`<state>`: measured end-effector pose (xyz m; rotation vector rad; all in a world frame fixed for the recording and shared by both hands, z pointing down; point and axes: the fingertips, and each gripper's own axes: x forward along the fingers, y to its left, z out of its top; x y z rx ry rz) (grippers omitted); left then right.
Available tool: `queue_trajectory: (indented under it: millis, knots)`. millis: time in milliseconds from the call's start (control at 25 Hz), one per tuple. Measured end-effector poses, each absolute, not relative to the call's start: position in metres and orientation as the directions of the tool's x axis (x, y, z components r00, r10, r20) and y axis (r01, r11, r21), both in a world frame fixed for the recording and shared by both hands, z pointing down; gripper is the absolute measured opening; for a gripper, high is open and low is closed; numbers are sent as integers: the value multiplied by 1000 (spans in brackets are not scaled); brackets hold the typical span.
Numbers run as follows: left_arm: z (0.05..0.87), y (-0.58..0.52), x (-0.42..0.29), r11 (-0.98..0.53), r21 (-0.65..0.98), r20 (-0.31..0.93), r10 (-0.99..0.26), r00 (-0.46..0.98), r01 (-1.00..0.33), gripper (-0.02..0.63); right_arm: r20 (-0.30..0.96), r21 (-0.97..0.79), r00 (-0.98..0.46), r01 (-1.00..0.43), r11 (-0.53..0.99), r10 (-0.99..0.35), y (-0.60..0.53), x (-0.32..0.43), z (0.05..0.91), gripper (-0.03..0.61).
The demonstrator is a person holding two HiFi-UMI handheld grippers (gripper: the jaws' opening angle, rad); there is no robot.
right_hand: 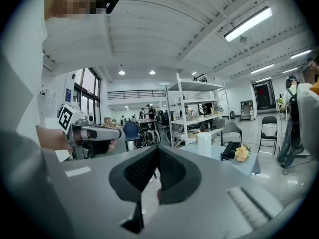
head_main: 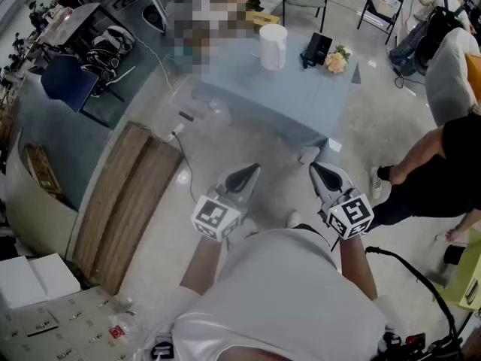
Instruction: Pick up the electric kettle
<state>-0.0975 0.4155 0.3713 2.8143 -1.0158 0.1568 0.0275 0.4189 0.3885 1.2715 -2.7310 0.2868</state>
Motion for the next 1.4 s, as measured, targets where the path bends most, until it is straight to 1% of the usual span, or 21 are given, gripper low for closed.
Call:
queue_trajectory:
  millis: [920,1400]
  knots:
    - [374,410,-89,-761,103,162,-622,766,-640,3,185,-131,-657,-753,644,-731,413,30,391,5]
    - [377,403,-59,-742,95,160,-646,746,-663,3,198,-118,-679,-732,671,-707,408,61,397,5]
